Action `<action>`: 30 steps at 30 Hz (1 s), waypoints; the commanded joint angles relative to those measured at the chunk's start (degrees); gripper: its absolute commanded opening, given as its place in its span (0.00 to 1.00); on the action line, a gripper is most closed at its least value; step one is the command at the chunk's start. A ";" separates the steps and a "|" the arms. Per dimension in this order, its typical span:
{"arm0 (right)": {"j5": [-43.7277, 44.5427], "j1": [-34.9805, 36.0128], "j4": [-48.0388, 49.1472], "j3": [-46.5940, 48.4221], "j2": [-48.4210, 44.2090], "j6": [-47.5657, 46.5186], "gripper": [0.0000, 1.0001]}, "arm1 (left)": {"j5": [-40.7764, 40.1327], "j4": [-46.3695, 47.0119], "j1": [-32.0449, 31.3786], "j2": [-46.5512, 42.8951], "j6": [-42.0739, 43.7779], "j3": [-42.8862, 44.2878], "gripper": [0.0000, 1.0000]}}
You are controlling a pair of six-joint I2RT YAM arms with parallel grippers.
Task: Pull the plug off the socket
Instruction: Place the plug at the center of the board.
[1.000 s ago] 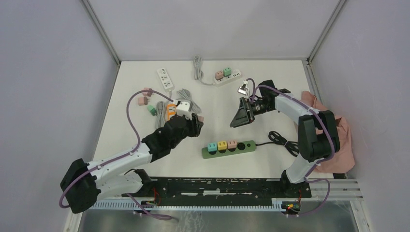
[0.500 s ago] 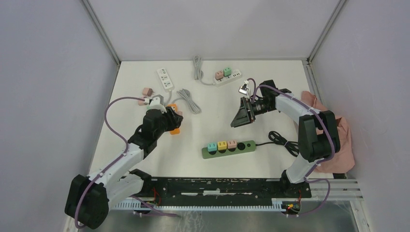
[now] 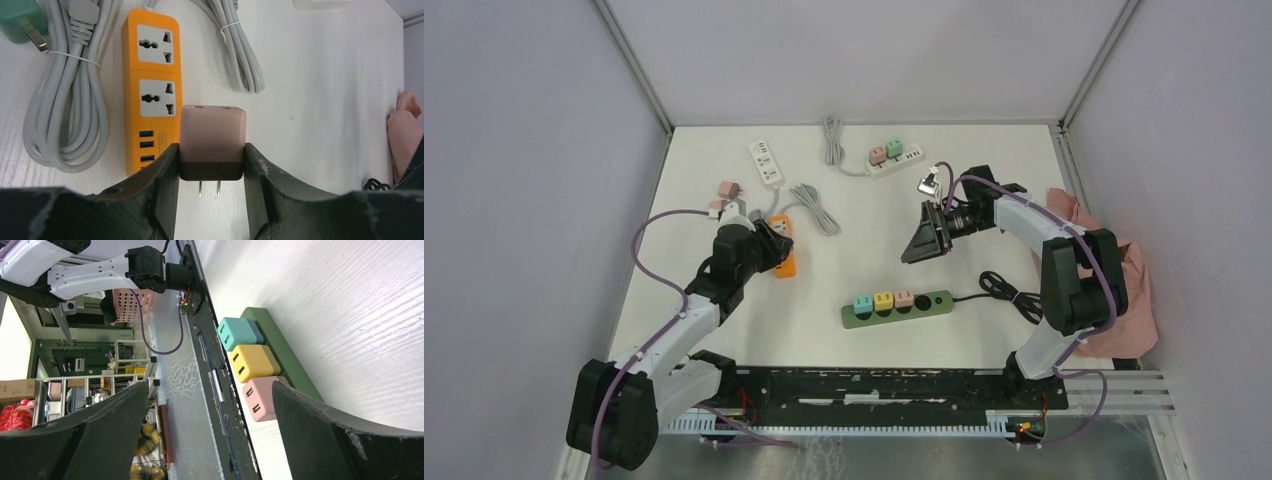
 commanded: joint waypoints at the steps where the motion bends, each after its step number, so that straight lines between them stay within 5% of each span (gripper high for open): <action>1: -2.22 -0.34 0.20 2.17 -2.00 -1.35 1.00 | -0.46 2.20 0.76 -0.50 -3.41 1.75 0.03; 30: -2.19 -0.41 0.08 2.18 -1.91 -1.41 1.00 | -14.66 -11.05 0.86 5.94 -10.37 10.76 0.07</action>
